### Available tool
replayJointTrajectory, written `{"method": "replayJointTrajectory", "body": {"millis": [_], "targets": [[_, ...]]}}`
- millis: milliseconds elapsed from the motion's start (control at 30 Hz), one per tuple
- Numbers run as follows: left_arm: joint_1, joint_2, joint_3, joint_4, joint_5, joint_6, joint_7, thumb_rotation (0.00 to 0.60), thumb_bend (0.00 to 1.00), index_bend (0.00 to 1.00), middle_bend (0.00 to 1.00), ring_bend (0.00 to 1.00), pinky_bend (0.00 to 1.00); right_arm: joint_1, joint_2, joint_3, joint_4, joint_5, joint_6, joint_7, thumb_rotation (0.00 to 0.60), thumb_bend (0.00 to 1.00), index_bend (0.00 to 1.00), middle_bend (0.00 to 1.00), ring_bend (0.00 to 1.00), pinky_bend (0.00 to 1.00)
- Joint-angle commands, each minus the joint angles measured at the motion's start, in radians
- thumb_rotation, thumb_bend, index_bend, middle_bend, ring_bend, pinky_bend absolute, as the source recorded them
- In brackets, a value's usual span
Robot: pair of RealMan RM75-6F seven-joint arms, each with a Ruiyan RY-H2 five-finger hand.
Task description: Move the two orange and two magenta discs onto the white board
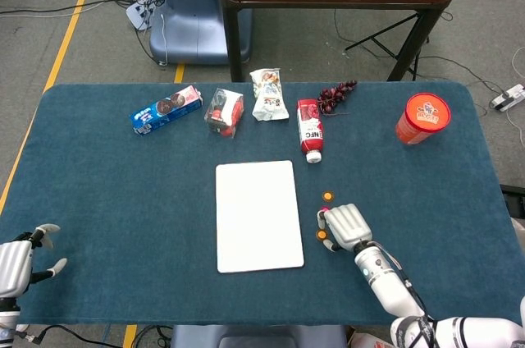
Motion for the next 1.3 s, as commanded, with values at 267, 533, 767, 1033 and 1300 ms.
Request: {"method": "replayJointTrajectory", "body": {"millis": [267,533,767,1033,1300], "targets": [[-0.004,0.002,0.000,-0.009,0.006,-0.001,0.009,0.600,0.17,0.42,0.56,0.48,0.65,0.042,0.003,0.015,-0.102,-0.050,0.016,-0.069,0.600,0.27,0.54,1.00,1.00,1.00],[-0.001,-0.002,-0.002,-0.001,-0.001,-0.001,-0.002,0.600,0.17,0.42,0.56,0.48,0.65,0.107,-0.083,0.032,-0.087,0.009,-0.016,-0.142,0.600,0.27,0.54,1.00,1.00,1.00],[0.001,-0.006,0.000,0.009,-0.002,-0.003,-0.011,0.600,0.17,0.42,0.56,0.48,0.65,0.129,-0.131,0.034,-0.053,0.055,0.001,-0.171,0.600,0.09,0.31,1.00,1.00,1.00],[0.000,-0.012,0.004,0.014,0.000,-0.009,-0.011,0.600,0.17,0.42,0.56,0.48,0.65,0.126,-0.131,0.030,-0.032,0.050,0.005,-0.127,0.600,0.00,0.23,1.00,1.00,1.00],[-0.003,-0.012,0.001,0.009,0.002,-0.009,-0.008,0.600,0.17,0.42,0.56,0.48,0.65,0.094,-0.052,0.029,-0.029,0.059,0.052,-0.093,0.600,0.14,0.33,1.00,1.00,1.00]]}}
